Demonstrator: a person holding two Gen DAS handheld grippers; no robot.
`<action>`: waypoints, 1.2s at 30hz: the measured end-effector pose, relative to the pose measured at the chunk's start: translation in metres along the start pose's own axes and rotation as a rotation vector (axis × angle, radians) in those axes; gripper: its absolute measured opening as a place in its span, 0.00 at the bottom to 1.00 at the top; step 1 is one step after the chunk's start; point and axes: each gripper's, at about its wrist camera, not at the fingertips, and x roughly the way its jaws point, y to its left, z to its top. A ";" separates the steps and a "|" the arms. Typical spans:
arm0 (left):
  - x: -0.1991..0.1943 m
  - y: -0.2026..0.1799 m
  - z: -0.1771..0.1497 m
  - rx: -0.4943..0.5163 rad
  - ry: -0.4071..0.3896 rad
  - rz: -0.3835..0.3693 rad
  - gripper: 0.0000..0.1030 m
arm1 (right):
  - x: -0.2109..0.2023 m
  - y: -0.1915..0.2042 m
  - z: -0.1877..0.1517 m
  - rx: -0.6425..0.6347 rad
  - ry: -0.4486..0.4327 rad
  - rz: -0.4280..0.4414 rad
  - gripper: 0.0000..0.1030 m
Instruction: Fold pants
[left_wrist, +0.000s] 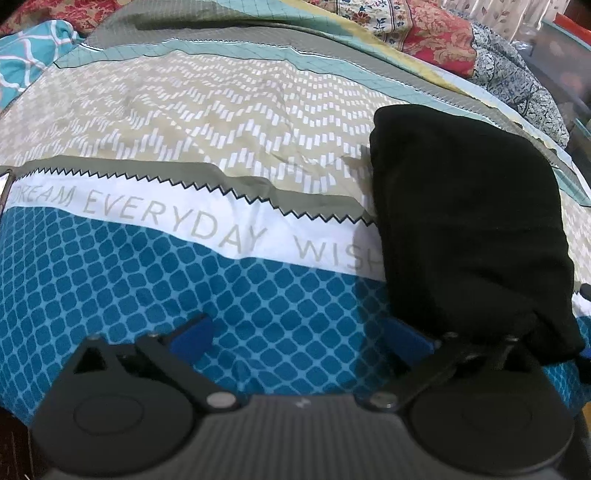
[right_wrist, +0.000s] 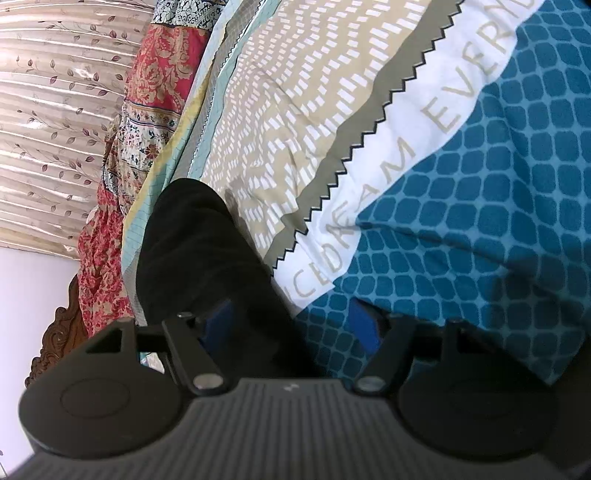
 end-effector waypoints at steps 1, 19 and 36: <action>0.000 0.001 0.000 0.000 -0.002 -0.003 1.00 | 0.000 0.000 0.000 0.000 0.000 0.000 0.70; -0.005 0.002 -0.009 0.015 -0.045 -0.030 1.00 | 0.000 0.000 -0.003 0.001 -0.003 0.001 0.71; -0.008 0.006 -0.013 -0.021 -0.089 -0.046 1.00 | 0.005 0.015 -0.007 -0.033 -0.011 0.022 0.84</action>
